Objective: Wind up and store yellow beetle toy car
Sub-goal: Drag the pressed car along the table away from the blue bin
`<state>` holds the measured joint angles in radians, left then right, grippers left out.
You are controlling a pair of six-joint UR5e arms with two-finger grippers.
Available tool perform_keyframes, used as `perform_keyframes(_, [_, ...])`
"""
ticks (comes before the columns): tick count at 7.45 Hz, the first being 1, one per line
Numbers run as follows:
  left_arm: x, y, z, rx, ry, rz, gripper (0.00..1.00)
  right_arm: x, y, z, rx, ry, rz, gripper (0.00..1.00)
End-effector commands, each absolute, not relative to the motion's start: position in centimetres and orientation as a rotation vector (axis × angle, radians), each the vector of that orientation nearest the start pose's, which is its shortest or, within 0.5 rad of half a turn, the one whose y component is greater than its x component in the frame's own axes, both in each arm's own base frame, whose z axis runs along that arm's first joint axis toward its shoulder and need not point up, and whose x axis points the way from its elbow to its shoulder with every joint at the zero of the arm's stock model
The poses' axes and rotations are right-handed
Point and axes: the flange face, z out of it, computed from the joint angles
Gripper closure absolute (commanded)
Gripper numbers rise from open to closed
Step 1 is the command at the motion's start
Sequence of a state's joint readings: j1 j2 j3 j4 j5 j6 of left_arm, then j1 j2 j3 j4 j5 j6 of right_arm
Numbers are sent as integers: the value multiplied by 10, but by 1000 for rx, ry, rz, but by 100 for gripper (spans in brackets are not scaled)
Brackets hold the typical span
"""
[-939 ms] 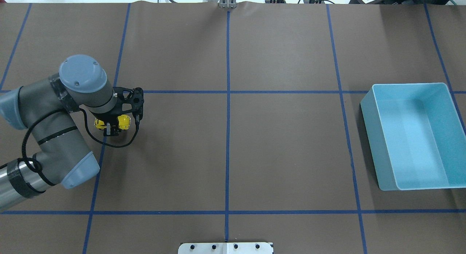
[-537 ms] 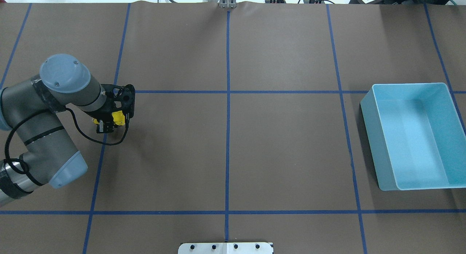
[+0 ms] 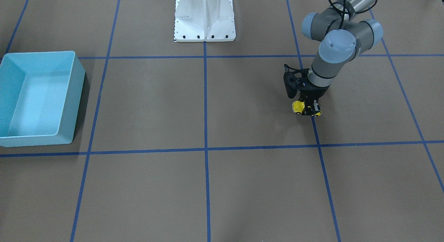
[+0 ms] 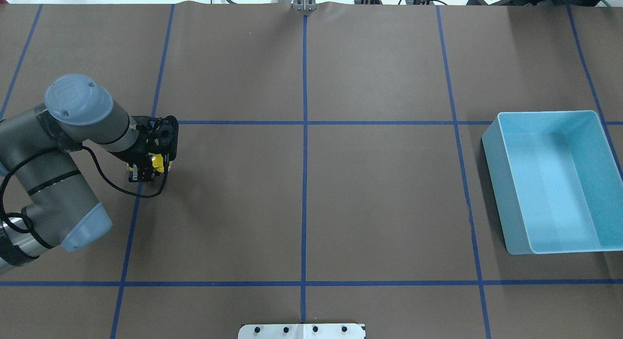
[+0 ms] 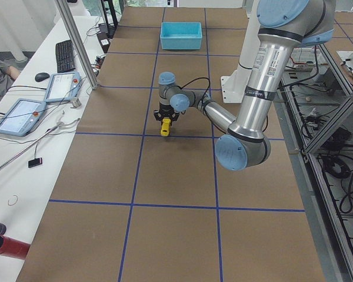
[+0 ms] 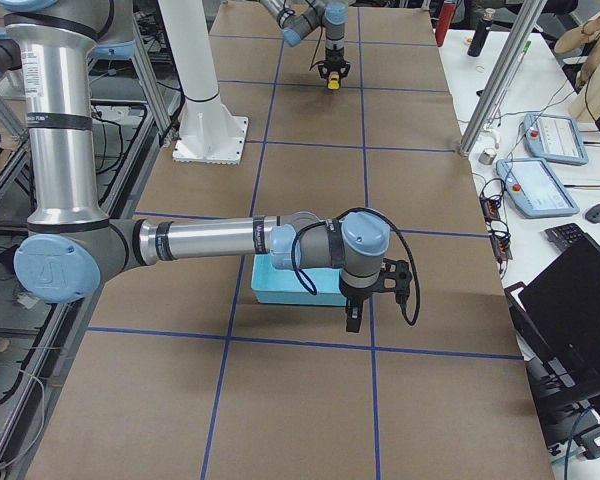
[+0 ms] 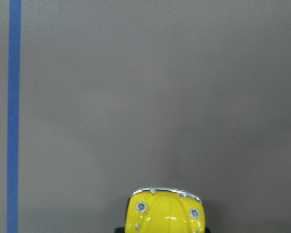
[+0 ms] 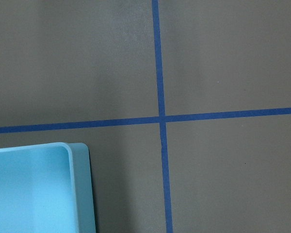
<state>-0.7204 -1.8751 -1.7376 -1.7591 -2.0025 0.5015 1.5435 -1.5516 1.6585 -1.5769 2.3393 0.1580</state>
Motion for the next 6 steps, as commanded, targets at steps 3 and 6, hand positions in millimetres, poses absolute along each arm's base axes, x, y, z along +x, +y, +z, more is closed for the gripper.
perform_keyframes(3, [401, -472, 411, 616, 654, 1396, 100, 49, -506, 607, 24, -774, 83, 0])
perform_keyframes(6, [392, -474, 422, 594, 683, 1375, 100, 50, -506, 607, 25, -774, 85, 0])
